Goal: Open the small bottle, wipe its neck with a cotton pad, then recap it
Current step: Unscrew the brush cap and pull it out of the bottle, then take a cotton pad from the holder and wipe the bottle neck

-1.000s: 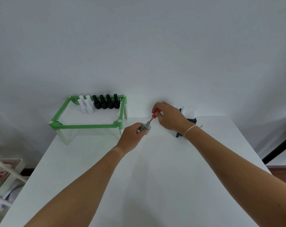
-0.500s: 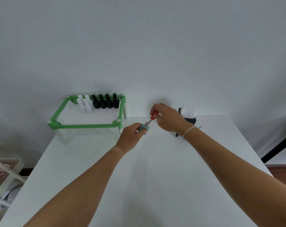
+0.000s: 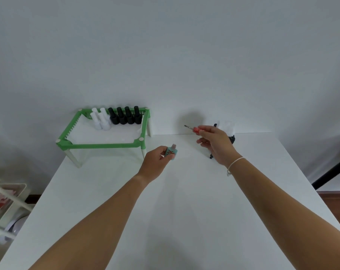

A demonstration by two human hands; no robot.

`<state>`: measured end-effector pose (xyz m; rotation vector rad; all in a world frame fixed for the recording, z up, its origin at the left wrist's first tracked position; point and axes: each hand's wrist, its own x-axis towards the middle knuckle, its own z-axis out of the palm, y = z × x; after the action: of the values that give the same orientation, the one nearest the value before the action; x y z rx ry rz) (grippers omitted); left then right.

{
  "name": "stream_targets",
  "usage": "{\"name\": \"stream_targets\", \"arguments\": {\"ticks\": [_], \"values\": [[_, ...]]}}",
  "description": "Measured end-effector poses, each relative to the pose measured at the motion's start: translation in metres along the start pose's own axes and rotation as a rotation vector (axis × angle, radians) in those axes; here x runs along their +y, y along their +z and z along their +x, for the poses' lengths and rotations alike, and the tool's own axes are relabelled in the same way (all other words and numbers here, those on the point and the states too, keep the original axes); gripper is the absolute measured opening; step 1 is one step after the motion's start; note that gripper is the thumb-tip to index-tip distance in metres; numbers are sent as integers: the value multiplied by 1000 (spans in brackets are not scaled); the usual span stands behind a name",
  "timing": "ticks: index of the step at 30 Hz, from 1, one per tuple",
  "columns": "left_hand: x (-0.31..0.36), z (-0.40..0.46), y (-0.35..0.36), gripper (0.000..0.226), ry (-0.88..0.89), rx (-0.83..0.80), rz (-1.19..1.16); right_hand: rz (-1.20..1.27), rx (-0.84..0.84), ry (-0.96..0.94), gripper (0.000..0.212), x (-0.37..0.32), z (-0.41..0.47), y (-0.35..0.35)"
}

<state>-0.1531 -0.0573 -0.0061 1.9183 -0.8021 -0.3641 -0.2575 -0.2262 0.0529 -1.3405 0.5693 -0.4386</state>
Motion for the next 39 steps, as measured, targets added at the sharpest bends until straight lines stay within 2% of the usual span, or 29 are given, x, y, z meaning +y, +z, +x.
{"name": "stream_targets", "arguments": {"ticks": [2,5,9,12,16,22,29,34,39], "values": [[-2,-1,3,10,-7,-16,-5,194,1,78,27,18,0,-3],[-4,-2,7,11,3,-26,-7,304,34,168,23,49,0,-5],[-9,-1,9,15,-1,-38,-2,268,92,295,21,87,5,-2],[-13,1,9,14,-22,-48,2,184,144,376,27,111,10,-1],[-21,6,9,10,-45,-46,10,229,120,402,15,130,17,4],[-32,11,8,4,-82,-36,12,231,74,397,14,147,34,13],[-46,17,10,13,-125,-39,15,-26,72,342,20,163,49,20],[-51,20,13,11,-152,-40,-7,-318,108,197,19,172,53,19],[-54,21,15,13,-160,-45,-3,-485,134,90,16,177,55,15]]}}
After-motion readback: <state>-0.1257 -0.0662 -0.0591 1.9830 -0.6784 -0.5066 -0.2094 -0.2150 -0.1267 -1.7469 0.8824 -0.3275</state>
